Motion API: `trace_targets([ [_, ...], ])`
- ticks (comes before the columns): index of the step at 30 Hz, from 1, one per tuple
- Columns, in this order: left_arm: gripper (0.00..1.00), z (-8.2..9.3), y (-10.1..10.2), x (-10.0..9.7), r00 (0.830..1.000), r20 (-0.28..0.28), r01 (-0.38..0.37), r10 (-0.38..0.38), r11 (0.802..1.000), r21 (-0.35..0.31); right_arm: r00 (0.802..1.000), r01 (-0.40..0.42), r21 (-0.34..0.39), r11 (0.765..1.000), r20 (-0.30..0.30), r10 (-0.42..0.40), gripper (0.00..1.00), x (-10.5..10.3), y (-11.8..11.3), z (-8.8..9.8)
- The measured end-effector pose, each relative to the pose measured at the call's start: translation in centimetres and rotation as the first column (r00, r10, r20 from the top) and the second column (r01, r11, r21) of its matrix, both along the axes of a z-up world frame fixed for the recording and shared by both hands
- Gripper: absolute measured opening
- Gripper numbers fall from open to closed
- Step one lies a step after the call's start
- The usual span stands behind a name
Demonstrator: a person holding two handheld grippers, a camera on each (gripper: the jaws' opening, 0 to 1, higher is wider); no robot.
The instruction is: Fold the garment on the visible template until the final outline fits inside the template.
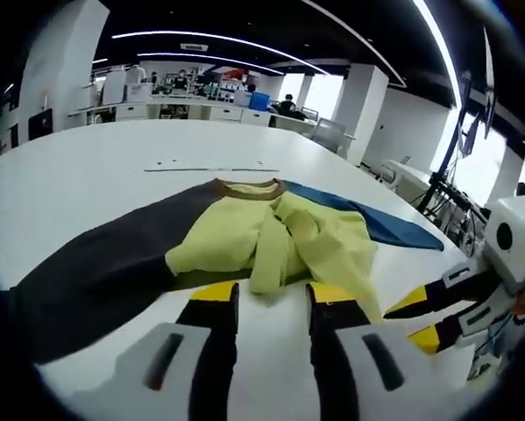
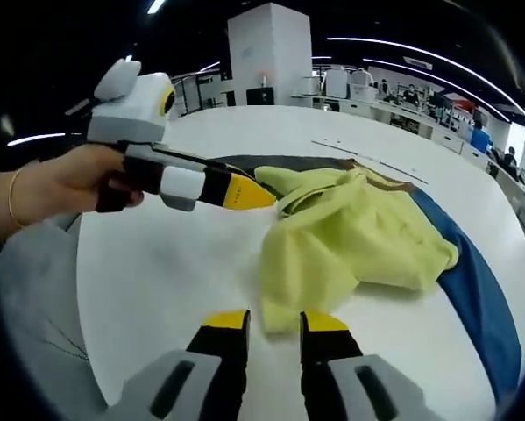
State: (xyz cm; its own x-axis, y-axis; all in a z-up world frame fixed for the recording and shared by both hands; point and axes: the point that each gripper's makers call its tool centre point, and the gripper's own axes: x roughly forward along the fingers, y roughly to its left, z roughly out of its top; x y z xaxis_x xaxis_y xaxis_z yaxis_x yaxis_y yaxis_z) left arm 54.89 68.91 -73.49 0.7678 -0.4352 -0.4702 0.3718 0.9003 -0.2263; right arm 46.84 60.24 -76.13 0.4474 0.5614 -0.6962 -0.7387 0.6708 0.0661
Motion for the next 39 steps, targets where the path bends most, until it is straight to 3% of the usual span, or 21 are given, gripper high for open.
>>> trace_targets([
  [4,0.28,-1.0,-0.7,0.4,1.000,-0.018,0.013,-0.013,0.999,0.031,1.000,-0.011,-0.032,0.999,-0.001,0.011,0.19,-0.2,-0.4,-0.9],
  [9,0.25,-1.6,-0.9,1.1,1.000,-0.026,0.009,-0.008,0.999,0.036,1.000,0.010,-0.010,1.000,0.002,-0.010,0.15,-0.2,-0.6,-1.1],
  [18,0.09,-2.3,-0.3,1.6,0.999,-0.047,-0.025,0.027,0.999,0.036,0.999,0.040,0.007,0.999,0.014,-0.040,0.12,0.0,-0.7,-1.1],
  [23,0.05,-2.5,-0.1,1.3,0.997,-0.067,-0.030,0.032,0.999,0.025,0.998,0.057,0.009,0.998,0.014,-0.057,0.07,0.2,-1.0,-1.1],
  [31,0.00,-2.3,0.0,0.8,0.997,-0.076,-0.016,0.019,0.999,0.041,0.998,0.067,-0.013,0.998,0.019,-0.067,0.02,0.3,-1.4,-1.1],
  [39,0.00,-1.4,0.2,-0.3,0.996,-0.085,0.003,-0.001,1.000,0.015,0.996,0.090,-0.012,0.996,0.014,-0.090,0.00,0.3,-2.6,-0.7],
])
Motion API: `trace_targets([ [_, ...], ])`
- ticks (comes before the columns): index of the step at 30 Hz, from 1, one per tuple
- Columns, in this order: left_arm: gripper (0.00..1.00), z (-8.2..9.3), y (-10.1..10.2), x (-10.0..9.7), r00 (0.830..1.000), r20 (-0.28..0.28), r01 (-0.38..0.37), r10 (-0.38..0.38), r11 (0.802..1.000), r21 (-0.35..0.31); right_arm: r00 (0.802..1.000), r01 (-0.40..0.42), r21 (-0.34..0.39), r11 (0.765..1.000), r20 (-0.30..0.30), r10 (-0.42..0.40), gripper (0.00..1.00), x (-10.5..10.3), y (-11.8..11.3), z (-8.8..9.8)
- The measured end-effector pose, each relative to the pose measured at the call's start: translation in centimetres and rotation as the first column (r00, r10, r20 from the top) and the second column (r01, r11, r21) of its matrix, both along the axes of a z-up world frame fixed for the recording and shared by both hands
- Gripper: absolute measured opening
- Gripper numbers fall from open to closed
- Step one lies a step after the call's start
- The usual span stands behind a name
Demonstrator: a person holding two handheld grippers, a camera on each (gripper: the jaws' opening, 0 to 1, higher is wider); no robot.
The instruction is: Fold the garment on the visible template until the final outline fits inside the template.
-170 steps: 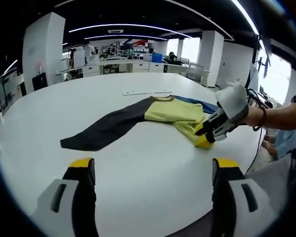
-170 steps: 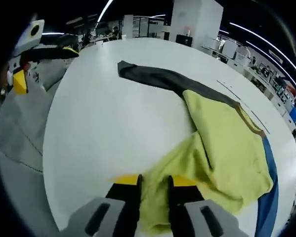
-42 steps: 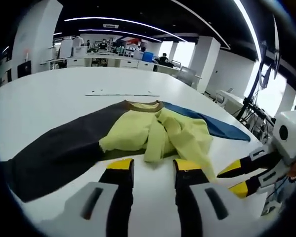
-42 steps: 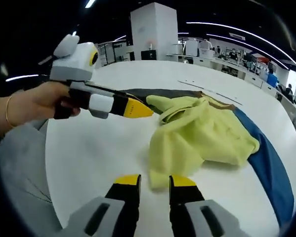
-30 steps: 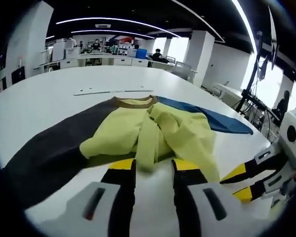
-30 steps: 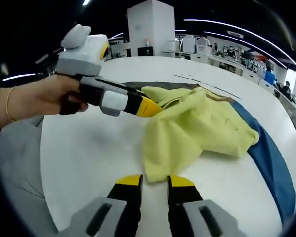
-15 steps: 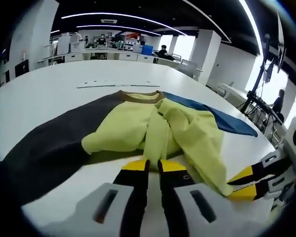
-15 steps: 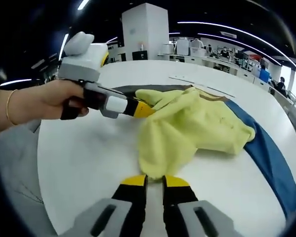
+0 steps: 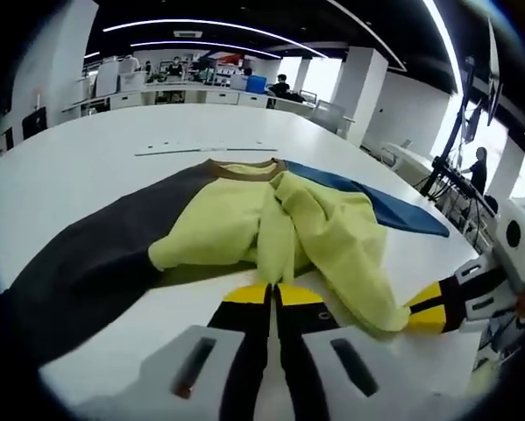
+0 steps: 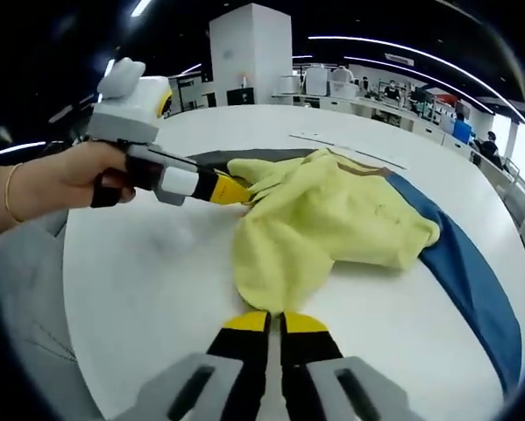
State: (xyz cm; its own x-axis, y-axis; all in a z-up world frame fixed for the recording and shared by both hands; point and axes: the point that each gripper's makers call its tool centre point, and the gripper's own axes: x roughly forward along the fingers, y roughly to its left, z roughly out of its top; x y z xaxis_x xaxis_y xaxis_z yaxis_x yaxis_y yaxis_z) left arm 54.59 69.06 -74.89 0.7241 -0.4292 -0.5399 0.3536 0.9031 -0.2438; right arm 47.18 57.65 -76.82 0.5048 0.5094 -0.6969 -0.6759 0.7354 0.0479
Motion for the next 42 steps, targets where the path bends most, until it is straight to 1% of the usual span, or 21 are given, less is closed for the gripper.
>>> trace_targets([
  [6,0.00,1.3,0.7,-0.9,1.000,0.011,-0.005,0.005,1.000,-0.022,0.999,0.024,-0.005,1.000,0.023,-0.024,0.00,0.1,-1.5,1.2],
  [11,0.00,2.4,1.5,-1.8,1.000,0.025,-0.006,0.007,1.000,-0.024,0.998,0.049,-0.006,0.999,0.039,-0.049,0.00,0.1,-2.8,2.2],
  [14,0.00,3.4,1.8,-2.5,0.999,0.034,-0.009,0.011,0.999,-0.051,0.996,0.068,-0.006,0.998,0.054,-0.068,0.00,0.0,-3.7,3.0],
  [17,0.00,4.1,2.2,-3.2,0.999,0.045,-0.006,0.008,0.999,-0.042,0.994,0.087,-0.001,0.996,0.067,-0.087,0.00,0.0,-4.5,3.7],
  [20,0.00,4.8,2.7,-3.9,0.998,0.057,-0.010,0.012,0.999,-0.046,0.992,0.101,-0.003,0.995,0.079,-0.101,0.00,-0.2,-5.4,4.2],
  [28,0.00,6.0,4.1,-5.7,0.997,0.072,-0.011,0.013,0.999,-0.037,0.987,0.141,0.012,0.990,0.080,-0.141,0.00,-0.6,-6.9,5.1],
  [30,0.00,6.3,4.3,-6.2,0.997,0.072,-0.007,0.010,0.999,-0.038,0.986,0.149,0.016,0.989,0.079,-0.149,0.00,-0.7,-7.4,5.2],
  [35,0.00,6.5,5.0,-8.3,0.998,0.061,0.006,-0.005,1.000,-0.026,0.983,0.168,0.007,0.986,0.075,-0.168,0.00,-1.1,-8.6,5.3],
  [37,0.00,6.5,5.3,-8.8,0.998,0.059,0.007,-0.006,1.000,-0.020,0.981,0.182,0.021,0.983,0.065,-0.183,0.00,-1.2,-8.9,5.4],
  [38,0.00,6.5,5.5,-9.2,0.998,0.058,0.005,-0.004,1.000,-0.017,0.979,0.195,0.037,0.980,0.051,-0.197,0.00,-1.3,-9.0,5.5],
  [42,0.00,6.4,6.1,-10.4,0.999,0.047,0.002,-0.001,1.000,-0.013,0.977,0.204,0.030,0.978,0.052,-0.206,0.00,-1.7,-9.5,5.7],
])
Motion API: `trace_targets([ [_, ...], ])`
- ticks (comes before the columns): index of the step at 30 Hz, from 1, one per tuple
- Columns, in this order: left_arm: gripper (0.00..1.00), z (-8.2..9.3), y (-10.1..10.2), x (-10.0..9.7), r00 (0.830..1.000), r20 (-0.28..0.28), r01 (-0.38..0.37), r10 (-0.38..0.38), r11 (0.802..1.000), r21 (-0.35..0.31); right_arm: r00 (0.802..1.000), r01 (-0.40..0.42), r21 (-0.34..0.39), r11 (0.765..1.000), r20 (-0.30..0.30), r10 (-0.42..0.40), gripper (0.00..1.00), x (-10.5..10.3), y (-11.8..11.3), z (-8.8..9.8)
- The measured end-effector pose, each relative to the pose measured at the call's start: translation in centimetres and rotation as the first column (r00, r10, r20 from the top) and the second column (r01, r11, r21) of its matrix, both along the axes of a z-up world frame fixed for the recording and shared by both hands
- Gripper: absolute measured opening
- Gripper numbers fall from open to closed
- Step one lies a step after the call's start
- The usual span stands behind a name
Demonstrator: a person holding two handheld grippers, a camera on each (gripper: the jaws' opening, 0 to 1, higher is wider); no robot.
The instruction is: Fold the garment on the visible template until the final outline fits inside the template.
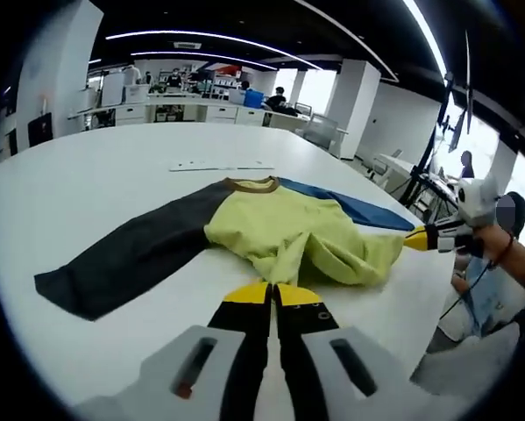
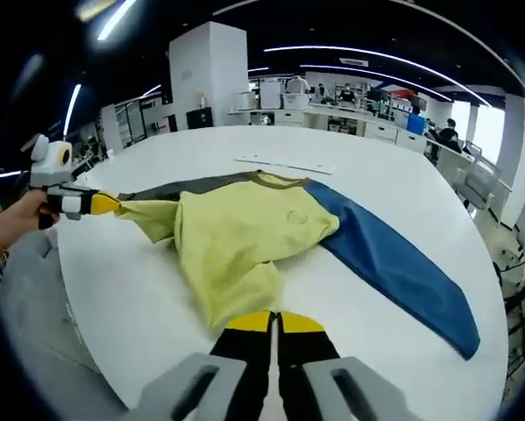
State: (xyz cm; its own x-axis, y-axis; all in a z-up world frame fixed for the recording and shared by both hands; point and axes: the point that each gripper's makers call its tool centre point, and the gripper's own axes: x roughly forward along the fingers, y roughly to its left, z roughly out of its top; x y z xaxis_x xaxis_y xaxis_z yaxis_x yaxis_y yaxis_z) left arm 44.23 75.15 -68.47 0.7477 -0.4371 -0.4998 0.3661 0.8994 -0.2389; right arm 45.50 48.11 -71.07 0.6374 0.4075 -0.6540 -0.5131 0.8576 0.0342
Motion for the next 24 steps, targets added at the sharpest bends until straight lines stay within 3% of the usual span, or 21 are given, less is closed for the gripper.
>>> trace_targets([
  [15,0.00,-0.8,0.8,-4.1,0.999,-0.037,0.012,-0.011,0.999,0.046,0.996,0.076,0.020,0.997,-0.042,-0.075,0.00,-2.6,-2.7,-0.1],
  [24,0.00,-0.9,2.0,-5.5,0.998,-0.055,-0.016,0.018,0.999,0.045,0.990,0.125,0.018,0.992,-0.063,-0.124,0.00,-4.5,-4.2,-0.4],
])
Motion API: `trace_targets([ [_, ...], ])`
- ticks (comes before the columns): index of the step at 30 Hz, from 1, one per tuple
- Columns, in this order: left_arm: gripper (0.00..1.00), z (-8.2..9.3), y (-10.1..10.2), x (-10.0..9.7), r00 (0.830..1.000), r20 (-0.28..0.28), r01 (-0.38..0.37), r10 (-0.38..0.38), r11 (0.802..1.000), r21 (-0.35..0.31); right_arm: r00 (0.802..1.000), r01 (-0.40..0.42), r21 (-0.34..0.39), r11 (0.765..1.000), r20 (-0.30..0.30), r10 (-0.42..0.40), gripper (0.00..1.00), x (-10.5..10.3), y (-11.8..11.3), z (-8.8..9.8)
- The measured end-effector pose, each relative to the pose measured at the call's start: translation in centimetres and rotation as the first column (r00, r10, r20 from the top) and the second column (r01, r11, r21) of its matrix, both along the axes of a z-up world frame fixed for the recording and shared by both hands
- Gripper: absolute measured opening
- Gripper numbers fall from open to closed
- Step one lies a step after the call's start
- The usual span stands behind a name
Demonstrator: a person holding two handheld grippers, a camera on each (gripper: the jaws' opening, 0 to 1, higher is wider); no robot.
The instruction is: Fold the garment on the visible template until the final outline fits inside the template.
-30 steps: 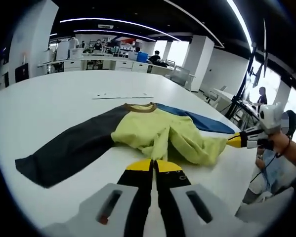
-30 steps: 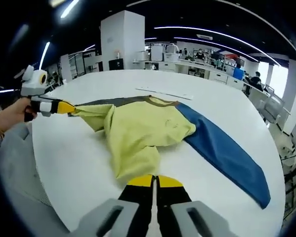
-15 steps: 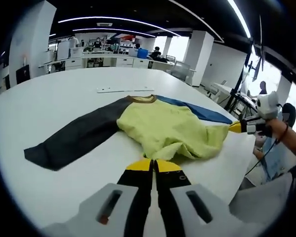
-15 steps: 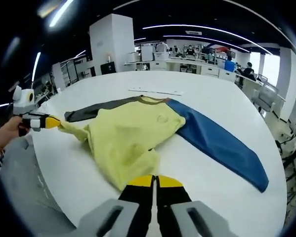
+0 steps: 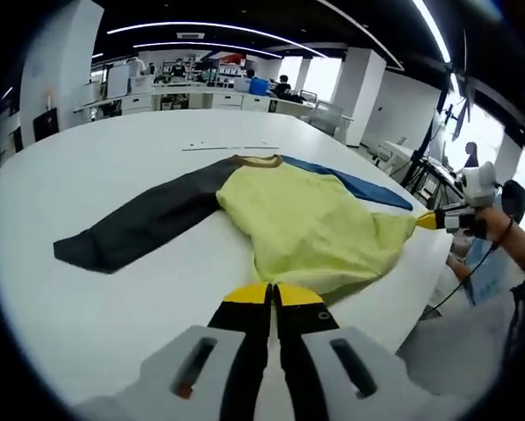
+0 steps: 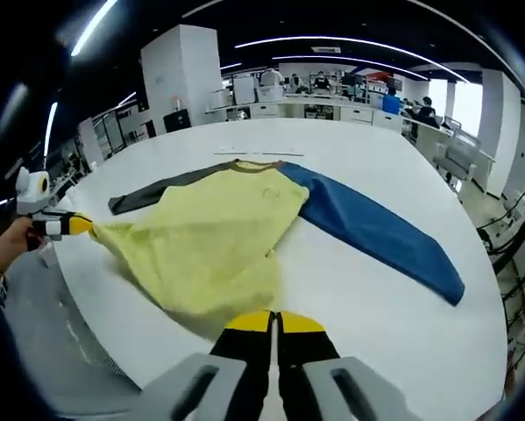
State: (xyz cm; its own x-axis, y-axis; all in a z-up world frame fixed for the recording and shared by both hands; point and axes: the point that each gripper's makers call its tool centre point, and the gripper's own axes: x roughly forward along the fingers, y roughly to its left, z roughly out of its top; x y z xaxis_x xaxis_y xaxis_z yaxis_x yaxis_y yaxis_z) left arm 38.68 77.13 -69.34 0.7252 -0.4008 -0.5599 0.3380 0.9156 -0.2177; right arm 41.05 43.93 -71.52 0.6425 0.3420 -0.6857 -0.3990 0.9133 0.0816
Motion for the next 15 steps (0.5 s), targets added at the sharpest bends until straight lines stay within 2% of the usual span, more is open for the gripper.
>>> trace_targets([
  [9,0.00,-0.7,0.0,-2.2,1.000,-0.019,-0.016,0.016,1.000,0.000,0.999,0.017,-0.015,1.000,-0.029,-0.017,0.00,-1.6,-0.7,-0.4],
  [15,0.00,-0.3,0.0,-3.3,0.999,-0.020,-0.033,0.033,0.999,0.000,0.999,0.033,-0.021,0.999,-0.040,-0.034,0.00,-2.7,-1.3,-0.1],
])
